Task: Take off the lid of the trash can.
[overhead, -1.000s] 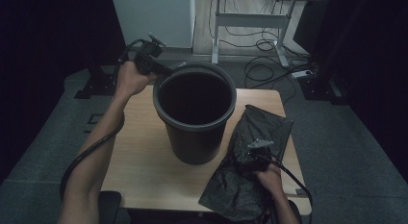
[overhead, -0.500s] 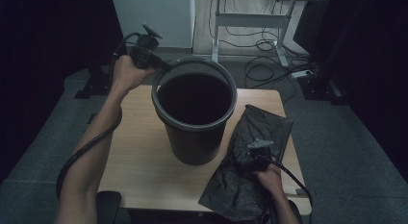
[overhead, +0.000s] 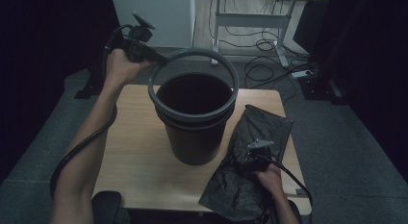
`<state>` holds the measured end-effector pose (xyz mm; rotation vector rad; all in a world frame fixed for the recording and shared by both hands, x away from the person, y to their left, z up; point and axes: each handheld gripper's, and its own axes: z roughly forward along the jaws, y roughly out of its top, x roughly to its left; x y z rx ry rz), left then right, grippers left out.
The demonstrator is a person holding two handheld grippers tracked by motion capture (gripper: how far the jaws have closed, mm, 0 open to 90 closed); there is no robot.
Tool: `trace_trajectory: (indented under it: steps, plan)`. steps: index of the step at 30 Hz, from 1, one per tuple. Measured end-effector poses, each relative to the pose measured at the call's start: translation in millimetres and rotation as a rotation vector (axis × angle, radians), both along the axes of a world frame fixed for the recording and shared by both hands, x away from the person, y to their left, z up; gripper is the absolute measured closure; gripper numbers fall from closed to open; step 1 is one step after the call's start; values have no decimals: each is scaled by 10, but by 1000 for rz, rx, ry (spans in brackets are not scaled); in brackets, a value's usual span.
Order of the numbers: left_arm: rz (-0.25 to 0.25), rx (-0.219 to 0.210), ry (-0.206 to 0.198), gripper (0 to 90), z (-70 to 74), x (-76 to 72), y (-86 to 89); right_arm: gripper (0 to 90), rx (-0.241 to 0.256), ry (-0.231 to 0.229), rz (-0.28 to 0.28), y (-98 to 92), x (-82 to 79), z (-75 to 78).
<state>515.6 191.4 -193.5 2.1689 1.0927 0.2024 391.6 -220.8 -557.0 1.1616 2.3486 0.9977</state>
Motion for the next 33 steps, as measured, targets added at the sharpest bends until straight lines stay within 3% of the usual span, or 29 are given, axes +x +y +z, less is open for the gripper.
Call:
trace_trajectory:
  steps: [13, 33]
  plan:
    - [57, 20, 2, 786, -171, -2, 287, 0, -1, -1, 0, 0, 0, 0]
    - [158, 7, 18, 785, -356, -135, 938, 0, 0, -1, 0, 0, 0, 0]
